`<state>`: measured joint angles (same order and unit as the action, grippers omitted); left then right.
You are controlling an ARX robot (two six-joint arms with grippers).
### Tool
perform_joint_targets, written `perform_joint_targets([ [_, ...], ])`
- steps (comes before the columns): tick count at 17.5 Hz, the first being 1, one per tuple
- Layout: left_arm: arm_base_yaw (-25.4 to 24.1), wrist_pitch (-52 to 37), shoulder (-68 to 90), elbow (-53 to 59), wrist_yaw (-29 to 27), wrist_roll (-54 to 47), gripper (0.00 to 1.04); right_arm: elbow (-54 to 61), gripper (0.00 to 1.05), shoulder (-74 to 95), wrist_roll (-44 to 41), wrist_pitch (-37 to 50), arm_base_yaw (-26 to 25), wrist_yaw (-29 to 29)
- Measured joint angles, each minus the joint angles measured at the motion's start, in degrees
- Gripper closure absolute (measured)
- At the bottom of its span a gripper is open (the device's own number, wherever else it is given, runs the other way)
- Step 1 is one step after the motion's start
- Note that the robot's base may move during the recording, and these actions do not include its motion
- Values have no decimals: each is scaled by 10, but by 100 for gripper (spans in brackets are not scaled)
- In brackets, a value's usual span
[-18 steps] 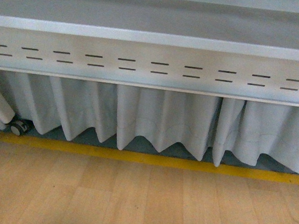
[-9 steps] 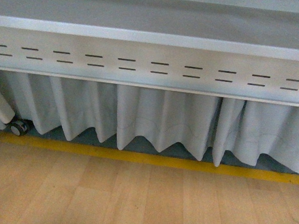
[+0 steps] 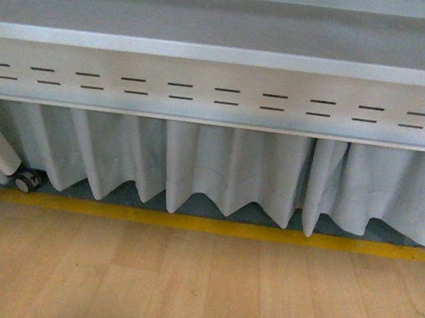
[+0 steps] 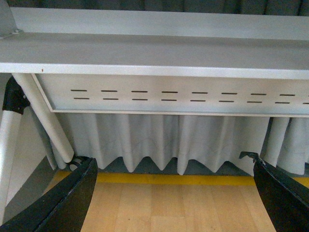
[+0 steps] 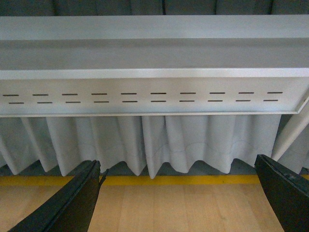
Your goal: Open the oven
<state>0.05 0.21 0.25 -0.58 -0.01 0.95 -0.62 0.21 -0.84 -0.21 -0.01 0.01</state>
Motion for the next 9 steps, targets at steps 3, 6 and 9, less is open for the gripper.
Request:
perform_joint_targets([
  [3,0,0,0,0,0,0,7,0,6,0,0,0,0,0],
  [6,0,0,0,0,0,0,7,0,6,0,0,0,0,0],
  [9,0,0,0,0,0,0,7,0,6,0,0,0,0,0],
])
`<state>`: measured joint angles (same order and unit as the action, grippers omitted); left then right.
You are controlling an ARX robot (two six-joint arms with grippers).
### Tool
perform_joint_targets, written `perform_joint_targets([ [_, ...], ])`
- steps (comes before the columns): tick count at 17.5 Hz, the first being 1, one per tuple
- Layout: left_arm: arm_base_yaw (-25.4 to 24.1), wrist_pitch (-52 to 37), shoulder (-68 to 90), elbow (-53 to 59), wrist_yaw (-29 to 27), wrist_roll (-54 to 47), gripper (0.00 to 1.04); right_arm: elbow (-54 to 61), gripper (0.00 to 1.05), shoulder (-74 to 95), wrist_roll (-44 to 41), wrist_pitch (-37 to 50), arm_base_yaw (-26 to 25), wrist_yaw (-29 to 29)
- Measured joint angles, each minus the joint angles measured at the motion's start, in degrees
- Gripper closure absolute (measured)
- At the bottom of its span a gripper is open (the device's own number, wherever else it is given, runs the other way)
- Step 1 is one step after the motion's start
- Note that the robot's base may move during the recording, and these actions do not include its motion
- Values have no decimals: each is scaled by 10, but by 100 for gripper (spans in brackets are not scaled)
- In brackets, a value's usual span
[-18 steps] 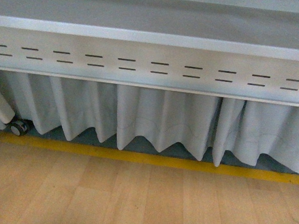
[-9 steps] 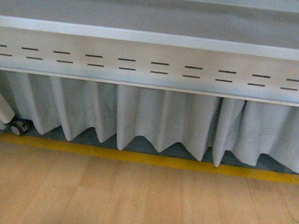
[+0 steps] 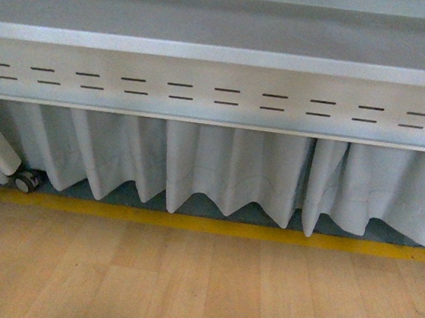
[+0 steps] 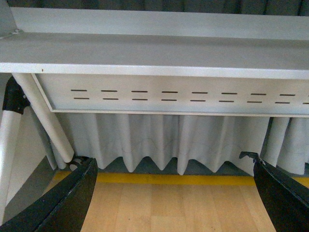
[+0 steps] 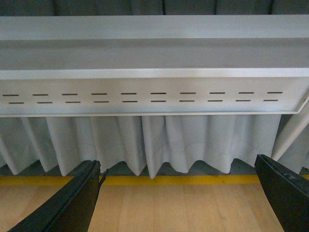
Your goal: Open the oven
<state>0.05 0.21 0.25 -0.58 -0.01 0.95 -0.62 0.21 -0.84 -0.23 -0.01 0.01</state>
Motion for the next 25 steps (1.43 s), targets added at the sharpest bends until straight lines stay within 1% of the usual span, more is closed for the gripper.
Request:
perform_joint_targets([
  [25,0,0,0,0,0,0,7,0,6,0,0,0,0,0],
])
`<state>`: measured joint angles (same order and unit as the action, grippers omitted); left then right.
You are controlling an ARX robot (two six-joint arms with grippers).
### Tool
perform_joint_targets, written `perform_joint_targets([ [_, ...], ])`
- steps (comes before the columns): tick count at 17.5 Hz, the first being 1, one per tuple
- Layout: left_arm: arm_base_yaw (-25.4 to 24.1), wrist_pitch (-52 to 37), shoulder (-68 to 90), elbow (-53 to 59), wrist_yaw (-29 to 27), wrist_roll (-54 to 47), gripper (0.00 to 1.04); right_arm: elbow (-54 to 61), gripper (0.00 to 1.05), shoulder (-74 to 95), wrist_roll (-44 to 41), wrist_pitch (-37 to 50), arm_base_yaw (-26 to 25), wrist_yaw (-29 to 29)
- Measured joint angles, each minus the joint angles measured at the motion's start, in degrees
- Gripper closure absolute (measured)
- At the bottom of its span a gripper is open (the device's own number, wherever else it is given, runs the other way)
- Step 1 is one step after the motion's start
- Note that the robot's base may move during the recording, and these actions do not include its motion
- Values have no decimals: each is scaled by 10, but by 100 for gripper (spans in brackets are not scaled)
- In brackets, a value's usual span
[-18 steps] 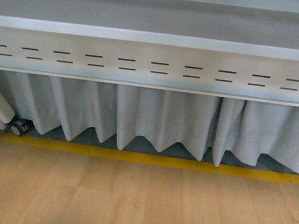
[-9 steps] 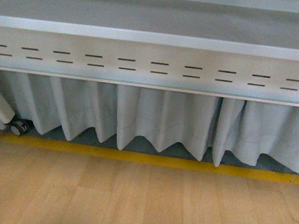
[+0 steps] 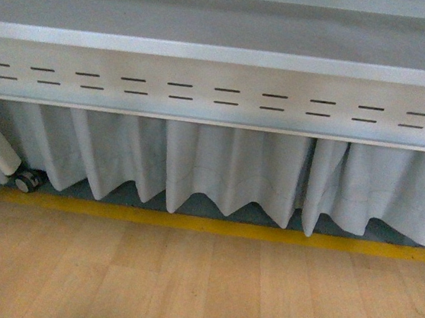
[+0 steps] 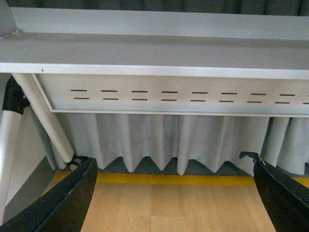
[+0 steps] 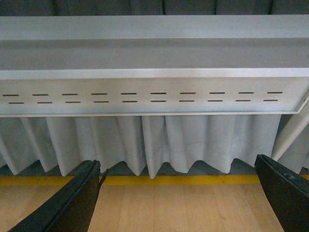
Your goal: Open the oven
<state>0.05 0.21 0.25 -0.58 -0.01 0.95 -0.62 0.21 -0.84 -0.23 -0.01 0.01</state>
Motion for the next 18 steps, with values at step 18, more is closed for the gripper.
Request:
perform_joint_targets([
  [18,0,0,0,0,0,-1,7,0,6,-1,0,0,0,0],
])
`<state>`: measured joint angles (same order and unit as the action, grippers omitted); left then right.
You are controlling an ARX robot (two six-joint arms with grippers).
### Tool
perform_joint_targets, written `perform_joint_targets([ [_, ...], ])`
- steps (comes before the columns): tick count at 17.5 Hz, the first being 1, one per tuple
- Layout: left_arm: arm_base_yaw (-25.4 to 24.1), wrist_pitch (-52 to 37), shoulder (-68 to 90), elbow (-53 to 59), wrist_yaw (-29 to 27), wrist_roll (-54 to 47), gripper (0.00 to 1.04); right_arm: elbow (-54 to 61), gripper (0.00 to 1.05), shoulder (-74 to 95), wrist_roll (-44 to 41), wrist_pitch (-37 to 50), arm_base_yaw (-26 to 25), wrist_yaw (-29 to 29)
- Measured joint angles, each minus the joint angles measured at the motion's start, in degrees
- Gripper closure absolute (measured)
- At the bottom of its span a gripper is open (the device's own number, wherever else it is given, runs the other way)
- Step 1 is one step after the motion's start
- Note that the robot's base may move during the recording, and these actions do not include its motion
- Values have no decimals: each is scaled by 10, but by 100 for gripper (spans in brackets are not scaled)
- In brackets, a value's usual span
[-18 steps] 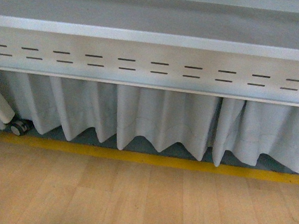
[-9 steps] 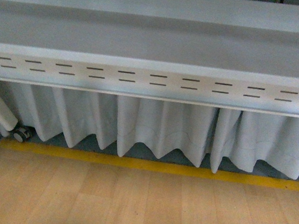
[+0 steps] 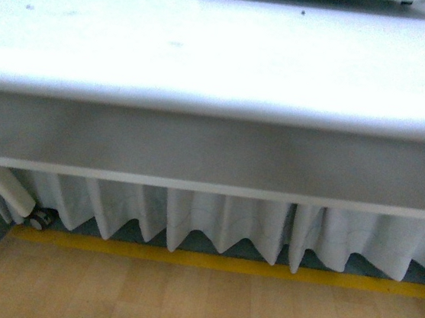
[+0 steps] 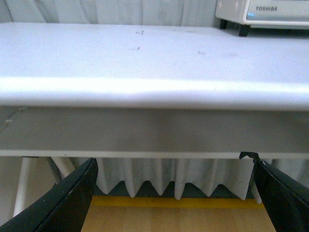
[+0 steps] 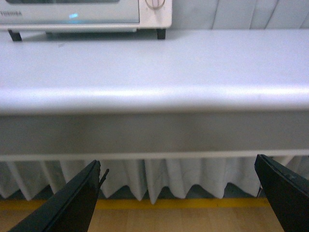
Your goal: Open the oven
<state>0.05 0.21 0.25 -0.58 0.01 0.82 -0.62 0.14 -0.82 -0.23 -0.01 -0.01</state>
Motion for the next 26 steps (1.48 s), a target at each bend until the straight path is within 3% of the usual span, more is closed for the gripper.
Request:
perform_joint_targets([
  [26,0,0,0,0,0,0,7,0,6,1,0,0,0,0],
])
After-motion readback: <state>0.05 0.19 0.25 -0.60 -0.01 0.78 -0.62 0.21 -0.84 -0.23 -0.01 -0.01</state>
